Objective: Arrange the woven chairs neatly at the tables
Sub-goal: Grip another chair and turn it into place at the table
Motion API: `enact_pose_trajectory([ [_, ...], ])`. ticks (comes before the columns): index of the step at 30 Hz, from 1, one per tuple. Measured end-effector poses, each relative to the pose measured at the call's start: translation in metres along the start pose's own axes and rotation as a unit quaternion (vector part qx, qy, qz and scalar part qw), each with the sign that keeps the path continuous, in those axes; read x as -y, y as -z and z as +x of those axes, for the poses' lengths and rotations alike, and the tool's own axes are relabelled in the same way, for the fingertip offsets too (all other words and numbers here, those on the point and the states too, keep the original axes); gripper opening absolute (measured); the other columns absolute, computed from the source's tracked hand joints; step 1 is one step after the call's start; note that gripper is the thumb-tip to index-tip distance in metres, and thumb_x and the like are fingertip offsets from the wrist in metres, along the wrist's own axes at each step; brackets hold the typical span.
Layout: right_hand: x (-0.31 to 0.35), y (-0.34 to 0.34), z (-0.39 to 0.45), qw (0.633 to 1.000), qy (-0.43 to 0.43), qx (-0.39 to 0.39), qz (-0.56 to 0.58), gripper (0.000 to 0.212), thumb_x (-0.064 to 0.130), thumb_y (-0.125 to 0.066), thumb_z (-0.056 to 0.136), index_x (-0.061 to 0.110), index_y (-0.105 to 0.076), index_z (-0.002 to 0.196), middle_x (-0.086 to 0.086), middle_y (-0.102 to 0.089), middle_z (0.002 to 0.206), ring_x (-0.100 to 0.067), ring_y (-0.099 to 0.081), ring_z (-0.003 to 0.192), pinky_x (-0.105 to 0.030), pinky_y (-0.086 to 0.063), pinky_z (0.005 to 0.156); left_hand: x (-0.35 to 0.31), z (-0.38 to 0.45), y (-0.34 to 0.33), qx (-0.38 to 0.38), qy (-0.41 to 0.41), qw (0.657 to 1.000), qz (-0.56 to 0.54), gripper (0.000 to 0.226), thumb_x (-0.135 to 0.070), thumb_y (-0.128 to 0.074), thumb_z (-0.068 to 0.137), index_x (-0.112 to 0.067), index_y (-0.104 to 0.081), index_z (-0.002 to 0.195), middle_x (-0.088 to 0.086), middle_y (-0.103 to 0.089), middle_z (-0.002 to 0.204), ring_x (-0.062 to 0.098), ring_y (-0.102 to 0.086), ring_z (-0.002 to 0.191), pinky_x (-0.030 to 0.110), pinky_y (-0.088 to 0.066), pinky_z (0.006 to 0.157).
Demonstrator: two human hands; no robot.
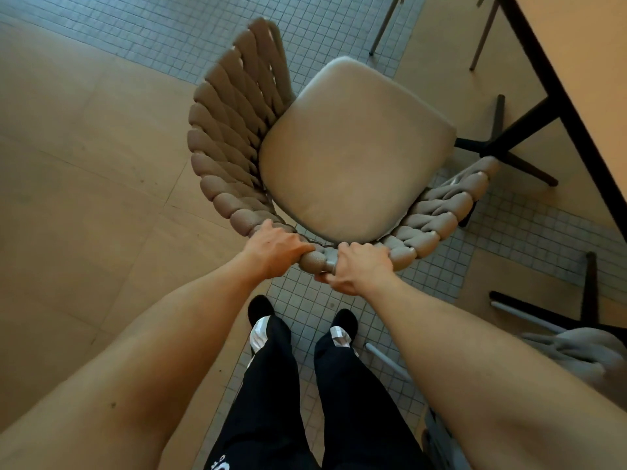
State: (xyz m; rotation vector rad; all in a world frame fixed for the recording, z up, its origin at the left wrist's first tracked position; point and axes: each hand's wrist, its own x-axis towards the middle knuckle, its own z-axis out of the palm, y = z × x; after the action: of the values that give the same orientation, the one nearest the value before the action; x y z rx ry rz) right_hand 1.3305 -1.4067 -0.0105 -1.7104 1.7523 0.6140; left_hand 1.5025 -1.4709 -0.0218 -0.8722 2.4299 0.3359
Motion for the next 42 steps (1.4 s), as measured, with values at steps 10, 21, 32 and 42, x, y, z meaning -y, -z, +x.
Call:
enact_pose_trajectory([
  [10,0.037,0.007,0.016,0.998,0.028,-0.007,0.060,0.075,0.077,-0.054,0.088,0.016,-0.049,0.131,-0.006,-0.064,0.122,-0.032,-0.060,0.117,-0.051,-0.040,0.099,0.020,-0.012,0.006,0.033,0.186,0.979,0.081,0.041,-0.037,-0.059,0.093,-0.028,-0.055,0.133,0.002,-0.057,0.137,0.039,-0.028,0.144,0.073,-0.006,0.112],
  [21,-0.075,0.017,0.012,0.980,0.107,0.037,-0.162,0.070,0.082,-0.057,0.081,0.025,-0.049,0.121,0.000,-0.066,0.111,-0.027,-0.063,0.109,-0.046,-0.040,0.098,-0.055,0.006,0.003,0.003,0.110,0.994,-0.030,0.054,-0.042,-0.073,0.081,-0.025,-0.052,0.127,0.000,-0.065,0.117,0.031,-0.059,0.115,0.066,-0.013,0.115],
  [32,-0.101,0.015,0.016,0.970,0.095,-0.026,-0.222,0.083,0.100,-0.035,0.071,0.027,-0.060,0.100,0.000,-0.067,0.097,-0.025,-0.064,0.097,-0.045,-0.043,0.093,-0.072,0.022,0.017,-0.023,0.052,0.994,-0.095,0.033,-0.012,-0.058,0.091,-0.027,-0.054,0.120,0.002,-0.065,0.103,0.028,-0.064,0.095,0.038,-0.041,0.066],
  [42,-0.051,0.003,0.001,0.990,0.044,-0.011,-0.133,0.077,0.096,-0.039,0.076,0.022,-0.052,0.094,0.001,-0.054,0.086,-0.026,-0.062,0.097,-0.051,-0.041,0.097,-0.033,0.001,0.009,-0.009,0.012,1.000,-0.028,0.035,-0.018,-0.055,0.095,-0.034,-0.048,0.125,-0.001,-0.064,0.107,0.023,-0.065,0.098,0.037,-0.045,0.069],
])
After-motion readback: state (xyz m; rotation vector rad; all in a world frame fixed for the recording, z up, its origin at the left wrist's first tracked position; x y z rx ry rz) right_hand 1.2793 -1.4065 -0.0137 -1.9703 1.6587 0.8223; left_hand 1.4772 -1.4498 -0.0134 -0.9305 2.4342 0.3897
